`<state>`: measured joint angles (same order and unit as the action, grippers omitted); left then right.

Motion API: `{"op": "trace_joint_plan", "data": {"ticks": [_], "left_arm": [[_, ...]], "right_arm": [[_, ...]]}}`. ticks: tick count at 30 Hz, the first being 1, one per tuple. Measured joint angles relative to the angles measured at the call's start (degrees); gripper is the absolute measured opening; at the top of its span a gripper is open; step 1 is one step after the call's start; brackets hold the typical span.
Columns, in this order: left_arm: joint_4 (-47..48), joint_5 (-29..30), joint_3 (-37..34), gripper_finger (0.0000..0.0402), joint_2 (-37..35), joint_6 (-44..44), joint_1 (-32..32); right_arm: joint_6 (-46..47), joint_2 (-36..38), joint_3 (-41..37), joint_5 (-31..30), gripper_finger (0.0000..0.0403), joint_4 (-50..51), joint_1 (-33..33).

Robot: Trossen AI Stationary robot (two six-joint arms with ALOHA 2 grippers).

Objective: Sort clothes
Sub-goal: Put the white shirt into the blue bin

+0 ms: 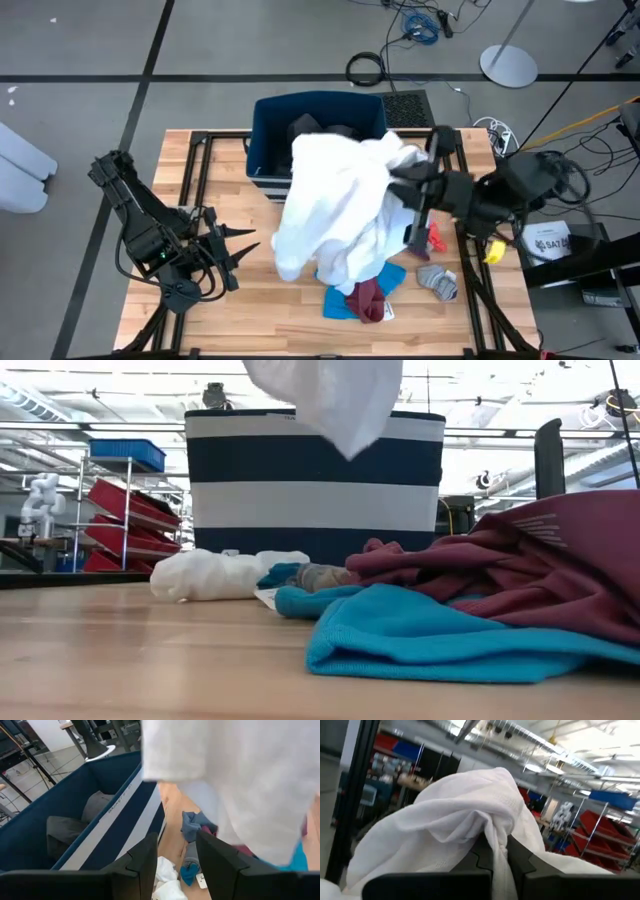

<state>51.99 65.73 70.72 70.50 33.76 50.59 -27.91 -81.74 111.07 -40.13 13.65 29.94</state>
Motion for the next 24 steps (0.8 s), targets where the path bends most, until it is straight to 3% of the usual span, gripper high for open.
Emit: {"op": "trace_joint_plan", "data": {"ticks": [6, 15, 19, 24], "left_arm": [[0.00, 0.00, 0.00, 0.0145, 0.00, 0.04, 0.00], [0.00, 0.00, 0.00, 0.0145, 0.00, 0.35, -0.04], [0.00, -0.04, 0.00, 0.0145, 0.00, 0.35, -0.38], [-0.28, -1.86, 0.00, 0.0145, 0.00, 0.37, -1.93]], "right_arm": [[-7.08, 0.95, 0.00, 4.15, 0.0005, -11.06, 0.10], [-21.21, 0.97, 0.00, 4.18, 0.0005, -26.98, -3.21], [-21.97, 0.92, -0.01, 4.11, 0.0005, -27.65, -8.22], [-15.95, 0.31, -0.02, 3.56, 0.0005, -26.88, -17.16]]}}
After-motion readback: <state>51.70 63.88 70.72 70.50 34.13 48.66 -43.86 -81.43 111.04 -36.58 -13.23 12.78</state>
